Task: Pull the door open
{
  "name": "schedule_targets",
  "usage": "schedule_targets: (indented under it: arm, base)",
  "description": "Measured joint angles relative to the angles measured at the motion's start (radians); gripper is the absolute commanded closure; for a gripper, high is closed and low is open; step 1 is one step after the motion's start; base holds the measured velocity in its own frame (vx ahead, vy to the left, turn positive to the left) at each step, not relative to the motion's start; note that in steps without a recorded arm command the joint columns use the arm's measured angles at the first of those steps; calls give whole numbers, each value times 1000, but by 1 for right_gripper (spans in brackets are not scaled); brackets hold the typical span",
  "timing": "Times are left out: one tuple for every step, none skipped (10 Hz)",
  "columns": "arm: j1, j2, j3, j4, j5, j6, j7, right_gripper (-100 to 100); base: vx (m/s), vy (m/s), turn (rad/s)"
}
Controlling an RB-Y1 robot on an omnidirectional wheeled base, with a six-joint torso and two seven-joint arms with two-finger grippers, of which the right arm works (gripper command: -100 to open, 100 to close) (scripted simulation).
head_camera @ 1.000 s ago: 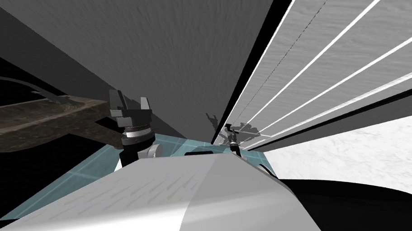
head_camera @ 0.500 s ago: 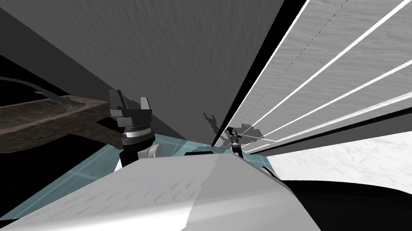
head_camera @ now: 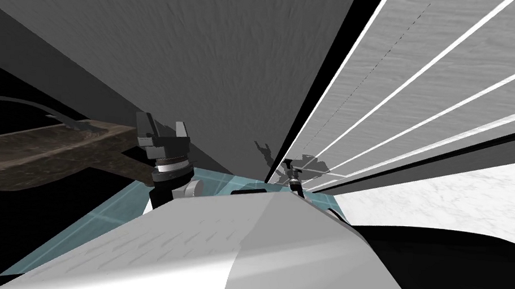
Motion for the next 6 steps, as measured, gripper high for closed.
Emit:
schedule_targets:
  arm:
    - [0,0,0,0,0,0,0,100]
    - [5,-7,6,-9,2,-1,-4,100]
    - [8,-14,12,-14,5,-5,-10,100]
    - [12,-20,22,-15,9,-10,-18,100]
    - [18,-30,35,-14,14,-18,-31,100]
    - [30,-42,48,-22,19,-23,-43,100]
  base:
    - [-102,-36,68]
    - [-172,-33,84]
    - [-182,-23,73]
    - [-193,-8,87]
    - [-226,-17,90]
    - [-228,-46,93]
